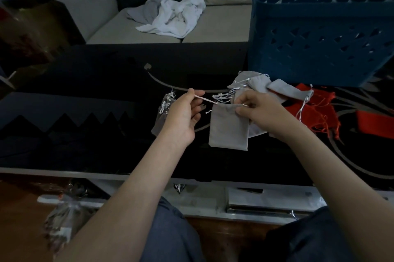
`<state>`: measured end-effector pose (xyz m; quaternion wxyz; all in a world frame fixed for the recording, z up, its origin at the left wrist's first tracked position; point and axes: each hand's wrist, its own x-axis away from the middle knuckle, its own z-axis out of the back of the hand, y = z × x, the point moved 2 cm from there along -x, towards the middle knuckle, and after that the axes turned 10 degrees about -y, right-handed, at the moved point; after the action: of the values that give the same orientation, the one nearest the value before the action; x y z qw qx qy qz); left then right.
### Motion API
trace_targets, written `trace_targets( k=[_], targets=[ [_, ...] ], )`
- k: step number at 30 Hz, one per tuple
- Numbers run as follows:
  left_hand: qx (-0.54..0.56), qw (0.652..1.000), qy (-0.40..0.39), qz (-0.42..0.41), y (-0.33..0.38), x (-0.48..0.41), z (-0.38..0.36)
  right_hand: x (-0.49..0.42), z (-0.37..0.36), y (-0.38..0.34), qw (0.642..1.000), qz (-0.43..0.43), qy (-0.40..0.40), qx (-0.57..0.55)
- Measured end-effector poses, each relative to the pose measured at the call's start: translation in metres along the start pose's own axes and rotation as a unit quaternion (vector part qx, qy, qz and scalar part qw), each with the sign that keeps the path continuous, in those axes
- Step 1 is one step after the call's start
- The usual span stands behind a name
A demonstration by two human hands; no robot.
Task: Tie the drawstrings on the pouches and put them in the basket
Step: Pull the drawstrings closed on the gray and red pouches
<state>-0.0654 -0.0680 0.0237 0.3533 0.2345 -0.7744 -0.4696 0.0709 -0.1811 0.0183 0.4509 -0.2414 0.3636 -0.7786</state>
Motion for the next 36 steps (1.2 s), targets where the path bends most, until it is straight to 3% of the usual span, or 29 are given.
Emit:
trace_targets(
  k=[8, 14, 23, 31, 36],
  targets=[
    [0.064, 0.997, 0.041, -0.018, 0.005, 0.005, 0.002, 0.003, -0.002, -0.009, 0.998, 0.005, -0.022, -0.065],
    [0.143, 0.989, 0.007, -0.027, 0.010, 0.010, 0.008, 0.004, -0.005, -0.008, 0.994, 0.012, -0.033, -0.100],
    [0.124, 0.991, 0.021, -0.033, 0.009, 0.010, 0.008, 0.006, -0.005, -0.008, 0.998, 0.001, -0.025, -0.057],
    [0.129, 0.989, -0.057, -0.043, 0.008, 0.006, 0.000, 0.002, 0.000, 0.000, 0.994, -0.050, 0.030, -0.094],
    [0.043, 0.997, -0.027, -0.050, 0.004, 0.005, 0.004, 0.003, 0.004, 0.002, 0.991, -0.064, 0.053, -0.101]
  ],
)
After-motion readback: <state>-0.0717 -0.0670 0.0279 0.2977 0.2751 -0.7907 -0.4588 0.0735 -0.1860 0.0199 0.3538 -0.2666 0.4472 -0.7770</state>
